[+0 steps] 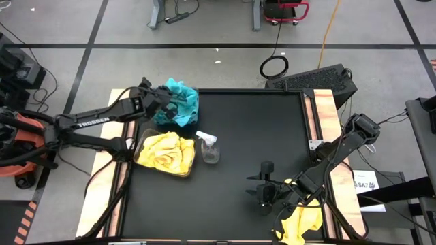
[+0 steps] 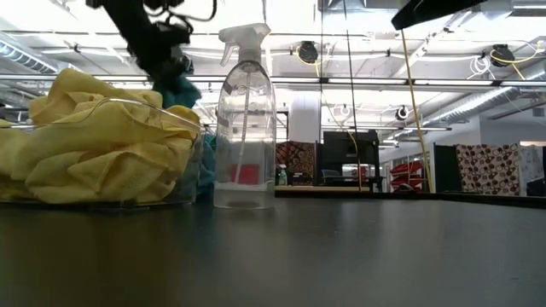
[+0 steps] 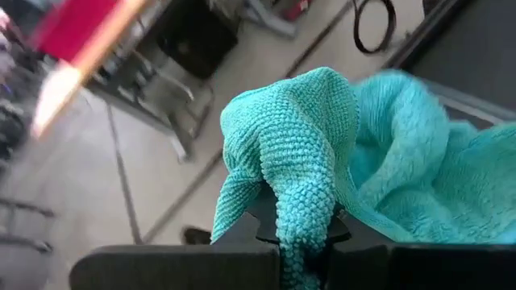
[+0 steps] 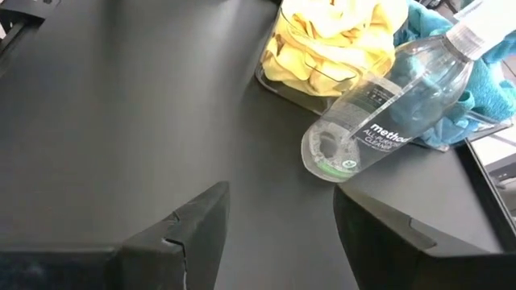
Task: Sort microfiber towel by color & place in baskets
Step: Put the blue microfiber cloth into the top transparent bin
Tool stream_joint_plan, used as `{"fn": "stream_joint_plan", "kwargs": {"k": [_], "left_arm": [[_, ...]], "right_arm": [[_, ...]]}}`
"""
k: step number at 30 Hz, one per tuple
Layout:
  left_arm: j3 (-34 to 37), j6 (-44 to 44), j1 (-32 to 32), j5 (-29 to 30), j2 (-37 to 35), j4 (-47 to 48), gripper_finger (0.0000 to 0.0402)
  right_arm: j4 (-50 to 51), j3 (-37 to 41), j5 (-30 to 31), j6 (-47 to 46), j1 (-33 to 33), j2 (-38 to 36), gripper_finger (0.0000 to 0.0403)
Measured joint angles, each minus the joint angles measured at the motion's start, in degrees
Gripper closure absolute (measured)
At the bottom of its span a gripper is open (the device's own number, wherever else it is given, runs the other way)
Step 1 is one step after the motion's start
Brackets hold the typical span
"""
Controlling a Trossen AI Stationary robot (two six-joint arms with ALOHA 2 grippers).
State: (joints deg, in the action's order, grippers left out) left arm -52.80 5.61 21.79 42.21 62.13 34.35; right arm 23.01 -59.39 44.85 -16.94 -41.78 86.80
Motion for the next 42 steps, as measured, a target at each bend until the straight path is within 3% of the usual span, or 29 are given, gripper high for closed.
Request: {"fn": "stream_joint_plan", "kwargs": {"k": [13,23,33,37,42], "left_arm": [[8.78,-3.76,14.36,-21.47,7.49,-2.49,0.0387],[11.87,-3.76,17.88,-26.24,17.44,-7.42,0.0386],[11.94,-3.8,17.94,-28.07,18.16,-8.49,0.0384],[11.96,-4.37,17.92,-28.23,17.95,-8.11,0.0357],[11.5,-5.27,17.49,-28.35,15.74,-6.68,0.0289]], "right_arm": [[-1.66,0.7,-0.19,-0.08,-0.02,0.0,0.0188],[-2.04,0.69,-0.19,-0.01,0.0,0.0,0.0188],[-2.04,0.69,-0.17,0.01,-0.01,0.0,0.0188],[-2.04,0.69,-0.18,0.01,-0.02,0.0,0.0188],[-2.02,0.69,-0.19,-0.12,0.0,0.0,0.0188]]}}
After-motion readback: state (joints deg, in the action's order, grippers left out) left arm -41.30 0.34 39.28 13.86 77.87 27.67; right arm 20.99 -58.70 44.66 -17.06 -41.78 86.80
